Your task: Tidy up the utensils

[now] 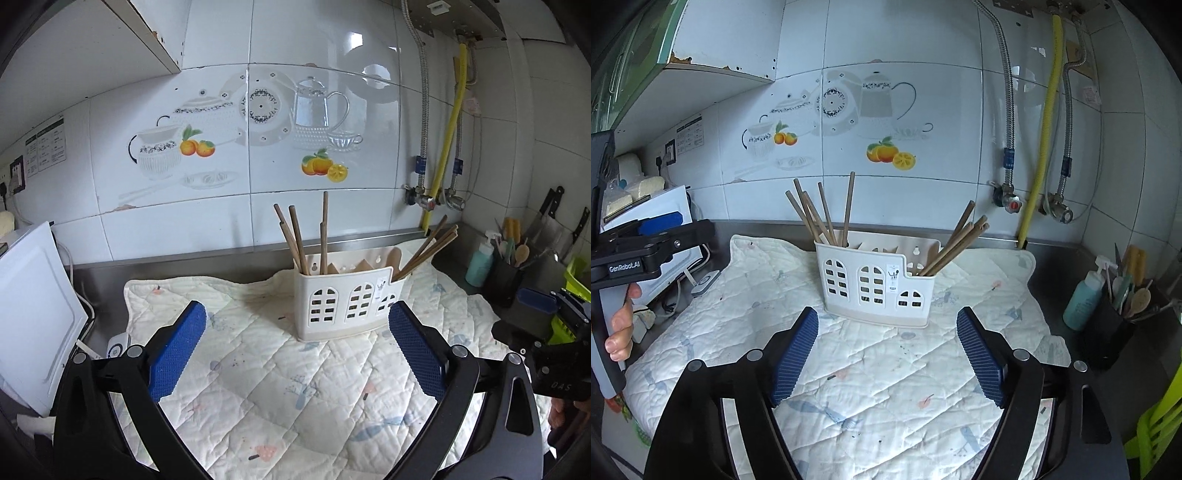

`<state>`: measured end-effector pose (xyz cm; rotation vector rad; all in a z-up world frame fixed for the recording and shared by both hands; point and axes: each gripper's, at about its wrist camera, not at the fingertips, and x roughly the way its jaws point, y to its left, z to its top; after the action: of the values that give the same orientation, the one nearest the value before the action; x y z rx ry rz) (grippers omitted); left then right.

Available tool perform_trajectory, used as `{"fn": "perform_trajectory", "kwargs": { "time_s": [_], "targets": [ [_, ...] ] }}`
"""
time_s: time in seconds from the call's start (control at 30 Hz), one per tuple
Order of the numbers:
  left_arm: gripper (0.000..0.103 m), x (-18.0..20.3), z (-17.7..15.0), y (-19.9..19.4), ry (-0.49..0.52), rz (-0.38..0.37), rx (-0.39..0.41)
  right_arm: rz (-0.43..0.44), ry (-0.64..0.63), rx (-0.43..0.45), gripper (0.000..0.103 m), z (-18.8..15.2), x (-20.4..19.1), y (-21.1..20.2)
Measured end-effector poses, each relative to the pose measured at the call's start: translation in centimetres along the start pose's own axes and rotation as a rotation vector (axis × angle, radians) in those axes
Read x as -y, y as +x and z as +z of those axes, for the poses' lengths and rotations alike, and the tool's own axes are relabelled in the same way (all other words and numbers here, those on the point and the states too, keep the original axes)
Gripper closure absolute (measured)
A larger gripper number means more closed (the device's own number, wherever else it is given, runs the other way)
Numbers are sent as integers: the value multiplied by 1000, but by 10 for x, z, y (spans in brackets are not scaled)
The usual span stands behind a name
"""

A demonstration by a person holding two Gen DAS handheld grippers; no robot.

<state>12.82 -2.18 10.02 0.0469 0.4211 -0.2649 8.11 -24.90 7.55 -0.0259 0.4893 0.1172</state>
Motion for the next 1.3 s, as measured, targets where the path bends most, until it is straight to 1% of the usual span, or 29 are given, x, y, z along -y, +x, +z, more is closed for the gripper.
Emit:
{"fn": "perform_trajectory", "kwargs": {
  "time_s": [0.07,0.13,0.17,0.3,0.47,0.53,0.67,0.77,0.87,0.97,1.3],
  "targets": [
    [5,3,-8,-6,10,1,-5,-3,13,-8,24,-4,0,-2],
    [5,7,-16,-13,31,32,9,-8,21,-9,23,-7,0,-5],
    [5,8,-20,-16,31,49,18,-8,25,-9,21,-9,-1,-7],
    [5,4,-32,-25,-12,40,11,-6,58,-10,18,-16,1,-14],
    [5,-1,-46,-29,-41,67,-6,-14,79,-16,15,-25,4,-21],
    [5,-1,-52,-32,-43,77,1,-15,83,-23,15,-29,4,-22],
    [5,-2,-61,-30,-43,84,-25,-17,87,-35,14,-34,3,-22],
    [5,-5,-67,-29,-57,76,-41,-21,84,-41,13,-36,2,-22],
    [5,-6,-71,-29,-62,80,-49,-20,80,-47,12,-38,1,-21],
    [5,-8,-73,-30,-72,66,-53,-28,74,-50,12,-39,1,-22],
    [5,-13,-75,-31,-78,98,-54,-37,80,-53,11,-40,4,-22]
  ]
}}
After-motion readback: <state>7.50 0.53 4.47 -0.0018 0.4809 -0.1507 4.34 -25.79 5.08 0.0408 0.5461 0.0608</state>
